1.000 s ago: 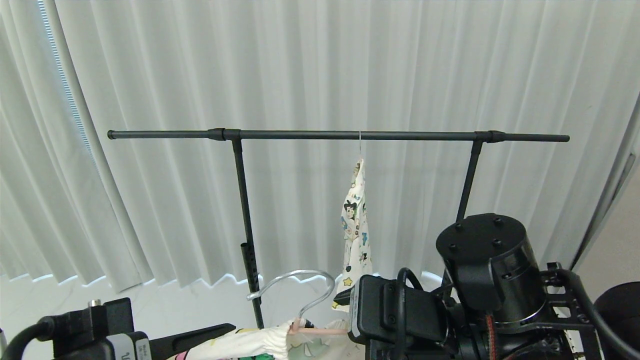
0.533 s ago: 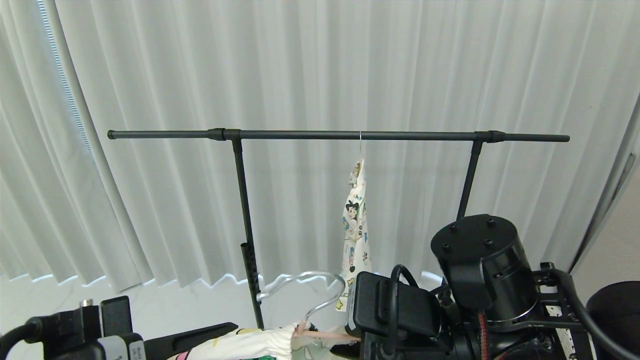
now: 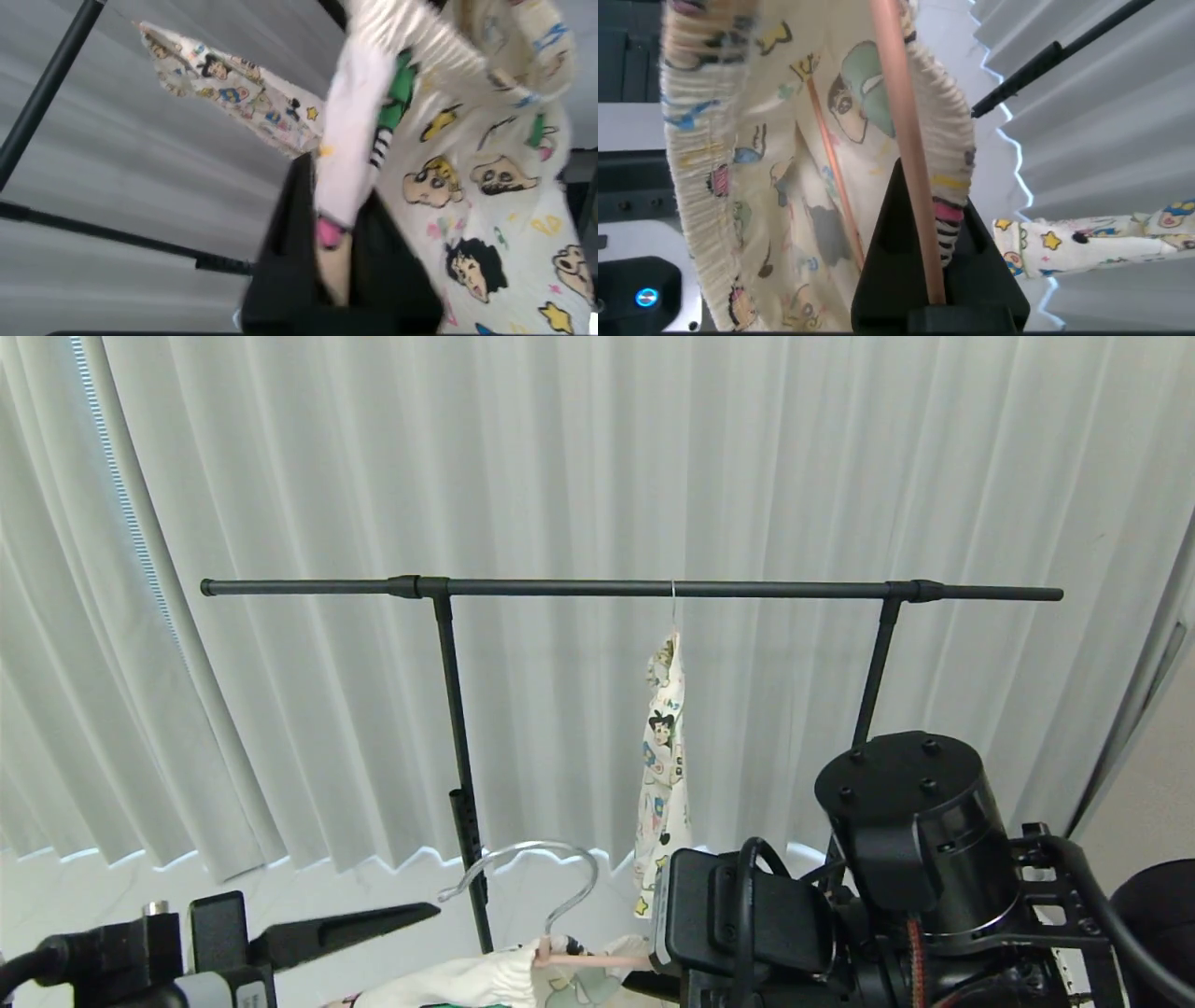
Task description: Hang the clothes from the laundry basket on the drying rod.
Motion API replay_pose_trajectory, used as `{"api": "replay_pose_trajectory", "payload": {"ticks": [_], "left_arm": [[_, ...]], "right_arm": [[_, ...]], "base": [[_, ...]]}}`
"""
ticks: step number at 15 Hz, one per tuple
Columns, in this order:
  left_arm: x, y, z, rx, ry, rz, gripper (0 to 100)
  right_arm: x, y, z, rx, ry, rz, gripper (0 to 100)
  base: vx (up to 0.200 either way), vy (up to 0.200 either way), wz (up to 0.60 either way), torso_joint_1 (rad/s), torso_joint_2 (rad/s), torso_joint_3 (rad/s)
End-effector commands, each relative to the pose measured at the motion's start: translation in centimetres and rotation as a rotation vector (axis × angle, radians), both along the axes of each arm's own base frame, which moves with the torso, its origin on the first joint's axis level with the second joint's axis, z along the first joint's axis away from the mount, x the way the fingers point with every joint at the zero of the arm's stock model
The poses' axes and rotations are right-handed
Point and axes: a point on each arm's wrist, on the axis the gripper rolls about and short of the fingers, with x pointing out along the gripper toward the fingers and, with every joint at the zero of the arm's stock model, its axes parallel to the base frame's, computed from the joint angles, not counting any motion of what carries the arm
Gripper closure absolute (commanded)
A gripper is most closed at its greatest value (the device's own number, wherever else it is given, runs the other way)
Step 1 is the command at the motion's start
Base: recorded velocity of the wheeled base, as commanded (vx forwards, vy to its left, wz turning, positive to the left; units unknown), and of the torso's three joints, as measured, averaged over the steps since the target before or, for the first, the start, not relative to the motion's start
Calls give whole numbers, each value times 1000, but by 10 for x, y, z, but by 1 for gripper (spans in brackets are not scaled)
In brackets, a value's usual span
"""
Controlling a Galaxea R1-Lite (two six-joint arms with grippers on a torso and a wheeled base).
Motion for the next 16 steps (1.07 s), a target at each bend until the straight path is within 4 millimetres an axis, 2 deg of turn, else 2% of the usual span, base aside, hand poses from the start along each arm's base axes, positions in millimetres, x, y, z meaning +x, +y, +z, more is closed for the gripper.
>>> {"api": "replay_pose_trajectory", "payload": {"ticks": [1,3,7,8,10,13,16], "left_arm": [[1,-1,-1,8,4,5,0],[0,1,0,3,0,11,0],[2,3,0,-15,13,39,0],[3,2,4,-85,50,76,0],[6,-1,7,-224,142,139,0],[12,-8,3,-329,311,229,0],[27,-28,6,-396,428,300,0]], "right_arm": [[-1,-8,8,8,-15,-9,100],[11,-25,16,-16,-87,-64,100],[33,-48,22,-43,-173,-175,100],[38,-52,25,-67,-202,-272,100],[44,-48,31,-41,-183,-329,100],[57,-36,42,-6,-191,-423,100],[63,-19,51,50,-161,-472,100]], "base": [[0,0,0,0,0,0],[0,0,0,0,0,0],[0,0,0,0,0,0],[0,0,0,0,0,0],[0,0,0,0,0,0],[0,0,0,0,0,0],[0,0,0,0,0,0]]}}
